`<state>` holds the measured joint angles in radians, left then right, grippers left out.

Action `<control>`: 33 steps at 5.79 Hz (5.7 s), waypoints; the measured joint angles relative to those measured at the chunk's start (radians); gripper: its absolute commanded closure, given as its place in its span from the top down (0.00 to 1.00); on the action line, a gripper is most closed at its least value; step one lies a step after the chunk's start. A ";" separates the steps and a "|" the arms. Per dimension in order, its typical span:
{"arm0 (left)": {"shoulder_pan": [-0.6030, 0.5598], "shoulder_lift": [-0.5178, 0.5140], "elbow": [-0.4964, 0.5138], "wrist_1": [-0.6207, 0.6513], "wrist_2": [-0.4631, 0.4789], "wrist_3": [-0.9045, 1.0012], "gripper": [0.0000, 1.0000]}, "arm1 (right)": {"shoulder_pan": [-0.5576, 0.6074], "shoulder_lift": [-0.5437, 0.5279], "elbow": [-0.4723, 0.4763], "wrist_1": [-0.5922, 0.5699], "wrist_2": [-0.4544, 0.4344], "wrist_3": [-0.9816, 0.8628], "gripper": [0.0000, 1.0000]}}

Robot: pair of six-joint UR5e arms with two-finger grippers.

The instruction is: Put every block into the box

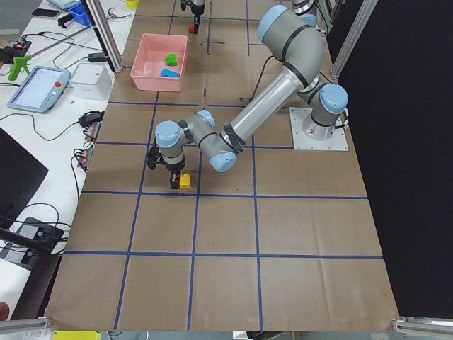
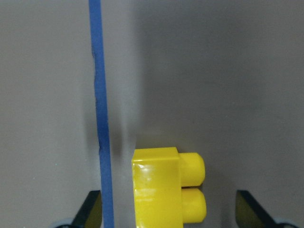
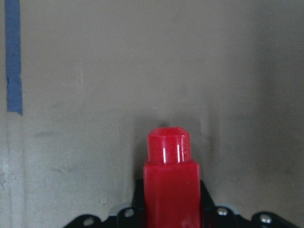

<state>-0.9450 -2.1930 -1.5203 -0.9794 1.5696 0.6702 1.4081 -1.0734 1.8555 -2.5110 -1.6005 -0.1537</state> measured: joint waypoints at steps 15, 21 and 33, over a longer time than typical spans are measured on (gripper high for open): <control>-0.351 0.040 0.564 -0.676 -0.076 -0.406 0.05 | 0.351 0.150 -0.620 0.205 0.299 0.121 1.00; -0.794 -0.184 0.720 -0.518 -0.080 -0.947 0.06 | 0.203 -0.427 -0.376 0.927 0.054 -0.019 0.99; -0.625 0.563 -0.037 -0.494 -0.062 -0.704 0.99 | 0.203 -0.572 -0.202 0.969 0.044 0.008 1.00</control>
<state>-1.5704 -1.6303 -1.5572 -1.4738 1.5079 -0.0335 1.6108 -1.6452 1.6532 -1.5420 -1.5569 -0.1458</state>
